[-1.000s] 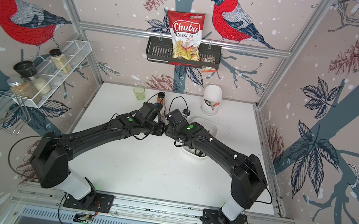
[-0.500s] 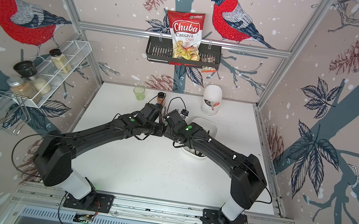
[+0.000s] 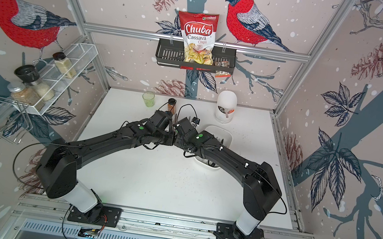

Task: Take the scissors out of the storage box
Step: Pick up the scissors from the storage box, then place the scissors at the center of the board.

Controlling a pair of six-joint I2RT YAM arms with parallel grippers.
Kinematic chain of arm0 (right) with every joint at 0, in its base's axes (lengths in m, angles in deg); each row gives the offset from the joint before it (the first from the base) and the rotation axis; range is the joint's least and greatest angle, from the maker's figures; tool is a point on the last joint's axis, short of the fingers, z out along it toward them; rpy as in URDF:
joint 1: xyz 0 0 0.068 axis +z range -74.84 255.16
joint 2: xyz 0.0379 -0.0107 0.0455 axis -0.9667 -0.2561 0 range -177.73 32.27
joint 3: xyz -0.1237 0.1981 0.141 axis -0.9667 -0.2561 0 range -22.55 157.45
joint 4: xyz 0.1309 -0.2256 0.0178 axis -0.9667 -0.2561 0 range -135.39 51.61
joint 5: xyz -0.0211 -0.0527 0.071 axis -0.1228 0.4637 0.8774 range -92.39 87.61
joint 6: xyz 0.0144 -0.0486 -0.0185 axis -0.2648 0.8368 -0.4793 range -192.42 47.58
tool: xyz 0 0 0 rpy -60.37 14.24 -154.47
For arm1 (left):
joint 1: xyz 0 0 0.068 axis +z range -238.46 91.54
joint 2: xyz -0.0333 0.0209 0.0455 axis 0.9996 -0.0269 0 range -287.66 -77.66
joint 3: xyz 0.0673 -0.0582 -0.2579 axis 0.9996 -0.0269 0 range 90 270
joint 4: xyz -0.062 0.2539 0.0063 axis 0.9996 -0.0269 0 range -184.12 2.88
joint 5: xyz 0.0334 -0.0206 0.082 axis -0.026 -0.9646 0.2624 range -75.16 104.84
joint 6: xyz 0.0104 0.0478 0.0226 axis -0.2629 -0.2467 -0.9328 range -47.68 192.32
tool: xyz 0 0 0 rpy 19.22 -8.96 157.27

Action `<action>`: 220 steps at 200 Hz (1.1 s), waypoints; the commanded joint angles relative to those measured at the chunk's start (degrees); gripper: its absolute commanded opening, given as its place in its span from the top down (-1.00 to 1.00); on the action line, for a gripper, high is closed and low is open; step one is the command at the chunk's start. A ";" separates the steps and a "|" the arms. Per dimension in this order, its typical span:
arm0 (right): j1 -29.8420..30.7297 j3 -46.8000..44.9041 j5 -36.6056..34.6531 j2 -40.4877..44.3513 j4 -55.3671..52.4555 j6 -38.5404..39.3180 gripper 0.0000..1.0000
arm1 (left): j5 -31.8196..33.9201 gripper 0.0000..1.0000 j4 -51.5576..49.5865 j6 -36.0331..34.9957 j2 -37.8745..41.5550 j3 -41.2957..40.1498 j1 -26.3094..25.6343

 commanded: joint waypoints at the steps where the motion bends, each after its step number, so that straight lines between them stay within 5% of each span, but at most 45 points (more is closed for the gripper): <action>1: -0.06 0.29 0.25 0.45 2.28 0.10 0.11 | -2.69 0.89 1.52 0.84 0.10 0.33 0.33; 113: -8.76 -10.17 1.09 14.31 3.09 -0.52 -0.10 | -2.52 0.89 0.33 -4.25 -4.71 -2.92 14.90; 220: -13.67 -19.10 2.67 22.56 2.27 -1.63 -0.10 | 3.82 0.94 -2.05 -11.09 -17.61 3.46 18.44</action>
